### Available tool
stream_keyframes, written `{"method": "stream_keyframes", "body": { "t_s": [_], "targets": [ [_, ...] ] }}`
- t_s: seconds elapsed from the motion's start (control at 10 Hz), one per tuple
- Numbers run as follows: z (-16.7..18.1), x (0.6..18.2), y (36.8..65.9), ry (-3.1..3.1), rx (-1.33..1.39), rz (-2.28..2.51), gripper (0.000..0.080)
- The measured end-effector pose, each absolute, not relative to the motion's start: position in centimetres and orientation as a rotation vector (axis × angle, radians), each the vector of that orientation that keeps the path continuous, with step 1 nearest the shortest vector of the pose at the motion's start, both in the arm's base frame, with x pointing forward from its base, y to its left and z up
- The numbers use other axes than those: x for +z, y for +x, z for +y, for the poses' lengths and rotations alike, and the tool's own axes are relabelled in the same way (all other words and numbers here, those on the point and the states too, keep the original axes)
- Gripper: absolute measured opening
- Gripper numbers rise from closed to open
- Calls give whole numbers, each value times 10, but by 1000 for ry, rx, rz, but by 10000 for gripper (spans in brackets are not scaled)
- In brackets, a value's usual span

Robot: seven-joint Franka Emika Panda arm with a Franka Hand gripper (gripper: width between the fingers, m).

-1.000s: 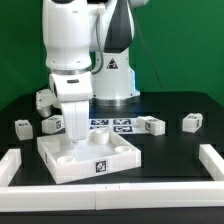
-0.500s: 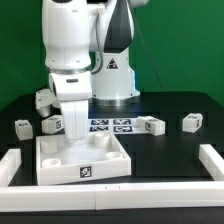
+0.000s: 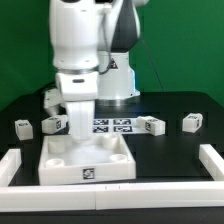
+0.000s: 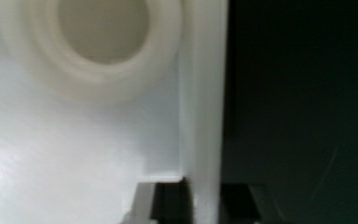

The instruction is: Assemble square table

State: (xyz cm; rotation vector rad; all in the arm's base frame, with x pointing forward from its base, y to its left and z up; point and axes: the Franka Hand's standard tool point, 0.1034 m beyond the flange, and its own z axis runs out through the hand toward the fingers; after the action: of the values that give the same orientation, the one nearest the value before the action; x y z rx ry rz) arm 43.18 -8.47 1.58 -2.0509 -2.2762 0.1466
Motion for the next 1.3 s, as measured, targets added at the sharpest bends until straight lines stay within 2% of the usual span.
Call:
{"method": "stream_keyframes", "body": {
  "t_s": [0.2, 0.4, 0.5, 1.0, 1.3],
  "targets": [
    [-41, 15, 450, -2121, 119, -2221, 64],
    [12, 16, 481, -2198, 61, -2167, 64],
    [22, 18, 491, -2196, 49, -2177, 64],
    [45, 16, 494, -2191, 134, -2136, 64],
    [45, 16, 494, -2190, 133, -2137, 64]
  ]
}}
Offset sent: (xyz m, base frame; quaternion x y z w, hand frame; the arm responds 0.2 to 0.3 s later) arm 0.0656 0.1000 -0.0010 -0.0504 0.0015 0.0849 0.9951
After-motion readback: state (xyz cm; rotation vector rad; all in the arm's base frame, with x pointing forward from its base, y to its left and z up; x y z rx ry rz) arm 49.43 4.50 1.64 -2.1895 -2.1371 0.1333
